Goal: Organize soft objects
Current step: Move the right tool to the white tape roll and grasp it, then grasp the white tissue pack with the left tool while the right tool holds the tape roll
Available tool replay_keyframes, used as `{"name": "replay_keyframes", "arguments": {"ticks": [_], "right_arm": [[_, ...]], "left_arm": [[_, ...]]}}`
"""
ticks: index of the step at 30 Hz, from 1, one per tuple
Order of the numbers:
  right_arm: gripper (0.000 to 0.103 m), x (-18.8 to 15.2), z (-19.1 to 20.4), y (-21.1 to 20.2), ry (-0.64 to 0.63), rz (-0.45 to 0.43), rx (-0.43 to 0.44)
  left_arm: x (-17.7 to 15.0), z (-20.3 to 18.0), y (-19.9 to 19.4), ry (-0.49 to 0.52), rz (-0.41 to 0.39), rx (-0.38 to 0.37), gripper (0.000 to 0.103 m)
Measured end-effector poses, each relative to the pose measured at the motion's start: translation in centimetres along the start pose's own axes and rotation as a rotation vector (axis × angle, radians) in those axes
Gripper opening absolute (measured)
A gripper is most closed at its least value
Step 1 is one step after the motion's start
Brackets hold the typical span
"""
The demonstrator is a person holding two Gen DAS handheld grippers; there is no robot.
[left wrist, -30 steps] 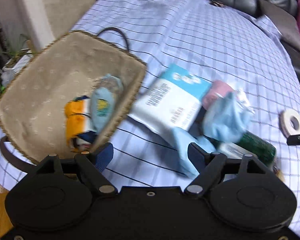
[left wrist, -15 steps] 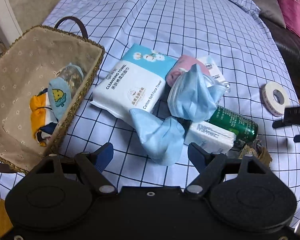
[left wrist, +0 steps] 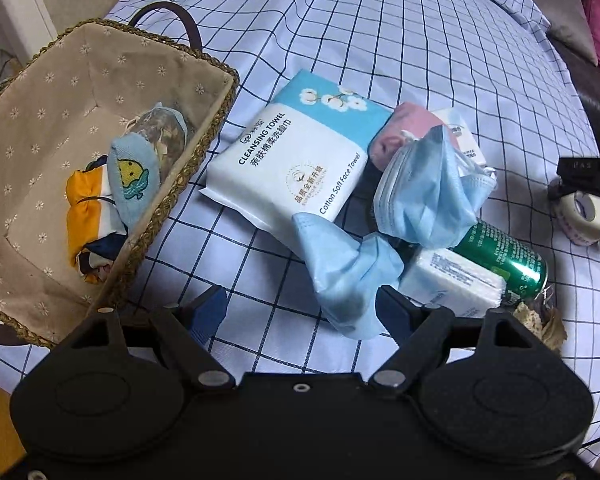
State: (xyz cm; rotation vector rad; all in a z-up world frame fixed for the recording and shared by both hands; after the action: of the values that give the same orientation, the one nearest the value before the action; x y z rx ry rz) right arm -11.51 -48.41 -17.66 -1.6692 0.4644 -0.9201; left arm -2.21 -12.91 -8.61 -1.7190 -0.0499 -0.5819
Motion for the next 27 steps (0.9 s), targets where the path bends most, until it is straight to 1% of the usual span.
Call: {"name": "replay_keyframes", "arguments": {"ticks": [2, 4, 7, 10, 12, 15, 20, 24, 27], "right_arm": [[0.103, 0.7, 0.5, 0.1, -0.032, -0.012, -0.006], [0.103, 0.9, 0.8, 0.5, -0.054, 0.000, -0.009], [0.103, 1.2, 1.5, 0.7, -0.059, -0.002, -0.031], [0.103, 1.7, 1.6, 1.0, -0.058, 0.004, -0.034], [0.103, 1.7, 1.7, 1.2, -0.067, 0.002, -0.027], [0.103, 1.0, 1.5, 1.0, -0.078, -0.011, -0.022], [0.103, 0.7, 1.6, 1.0, -0.134, -0.035, -0.011], [0.103, 0.2, 1.7, 0.8, -0.172, -0.072, -0.008], [0.103, -0.2, 1.8, 0.5, -0.199, -0.082, 0.002]], "left_arm": [[-0.1, -0.1, 0.2, 0.001, 0.012, -0.001, 0.078], [-0.2, -0.2, 0.4, 0.000, 0.019, -0.009, 0.078], [-0.3, -0.4, 0.4, 0.017, 0.008, -0.014, 0.078], [-0.7, -1.0, 0.2, 0.052, 0.009, -0.046, 0.078], [-1.3, -1.8, 0.1, 0.094, 0.008, -0.074, 0.078], [-2.3, -3.0, 0.1, 0.145, 0.002, -0.098, 0.079], [-3.2, -4.0, 0.5, 0.189, -0.038, -0.052, 0.079], [-4.7, -4.7, 1.1, 0.170, -0.007, -0.069, 0.079], [-5.7, -5.8, 1.4, 0.175, -0.022, -0.079, 0.079]]}}
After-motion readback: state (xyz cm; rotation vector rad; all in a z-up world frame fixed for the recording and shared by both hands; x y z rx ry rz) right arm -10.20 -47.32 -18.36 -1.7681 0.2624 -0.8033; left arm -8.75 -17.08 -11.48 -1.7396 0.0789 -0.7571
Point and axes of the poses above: each gripper's, at about its wrist camera, not at the fingertips, and y roughly the way its jaws point, z to its left, x to its top, the point moved 5 cm from there along y, roughly the way its jaws point, and after that the axes turned 12 degrees about -y, right-handed, at the moved point
